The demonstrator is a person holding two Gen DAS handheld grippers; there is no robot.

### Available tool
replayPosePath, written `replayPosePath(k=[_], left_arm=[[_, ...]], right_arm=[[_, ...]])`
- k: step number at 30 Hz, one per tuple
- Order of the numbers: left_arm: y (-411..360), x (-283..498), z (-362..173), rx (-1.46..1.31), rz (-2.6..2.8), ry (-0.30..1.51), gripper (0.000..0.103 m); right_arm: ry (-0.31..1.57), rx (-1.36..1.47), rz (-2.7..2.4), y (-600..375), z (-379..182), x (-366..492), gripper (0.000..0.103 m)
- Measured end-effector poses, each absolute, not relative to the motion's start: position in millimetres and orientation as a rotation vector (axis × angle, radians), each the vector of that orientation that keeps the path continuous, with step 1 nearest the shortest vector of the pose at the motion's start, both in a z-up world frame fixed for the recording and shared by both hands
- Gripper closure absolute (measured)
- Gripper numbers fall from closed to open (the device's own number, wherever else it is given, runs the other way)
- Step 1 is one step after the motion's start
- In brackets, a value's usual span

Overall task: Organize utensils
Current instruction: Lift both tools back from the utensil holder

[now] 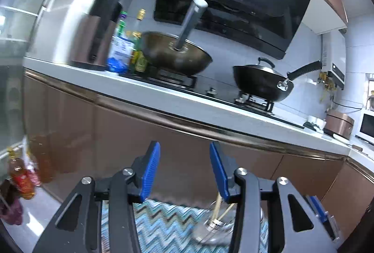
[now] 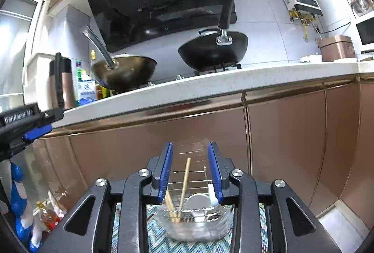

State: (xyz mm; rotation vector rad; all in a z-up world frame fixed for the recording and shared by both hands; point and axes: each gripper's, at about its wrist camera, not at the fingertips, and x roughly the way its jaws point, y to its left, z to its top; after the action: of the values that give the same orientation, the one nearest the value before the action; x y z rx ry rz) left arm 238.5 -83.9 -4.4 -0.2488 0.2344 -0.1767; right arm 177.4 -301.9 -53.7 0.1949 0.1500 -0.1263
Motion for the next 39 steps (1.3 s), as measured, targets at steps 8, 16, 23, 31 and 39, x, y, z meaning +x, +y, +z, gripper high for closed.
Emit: replayPosePath(k=[8, 16, 23, 31, 39], left_arm=[[-43, 172, -3, -0.209, -0.074, 0.263, 0.055], [-28, 125, -15, -0.147, -0.034, 0.290, 0.055], [-14, 96, -19, -0.117, -0.003, 0.301, 0.054], [3, 74, -15, -0.105, 0.059, 0.282, 0.047], [20, 56, -7, -0.119, 0.091, 0.257, 0.044]], right_arm=[[0.183, 0.184, -0.102, -276, -40, 128, 0.059], [0.261, 0.129, -0.096, -249, -37, 88, 0.049], [0.281, 0.082, -0.066, -230, -30, 62, 0.046], [0.273, 0.043, -0.047, -209, -24, 43, 0.044], [0.265, 0.006, -0.067, -198, -15, 28, 0.042]])
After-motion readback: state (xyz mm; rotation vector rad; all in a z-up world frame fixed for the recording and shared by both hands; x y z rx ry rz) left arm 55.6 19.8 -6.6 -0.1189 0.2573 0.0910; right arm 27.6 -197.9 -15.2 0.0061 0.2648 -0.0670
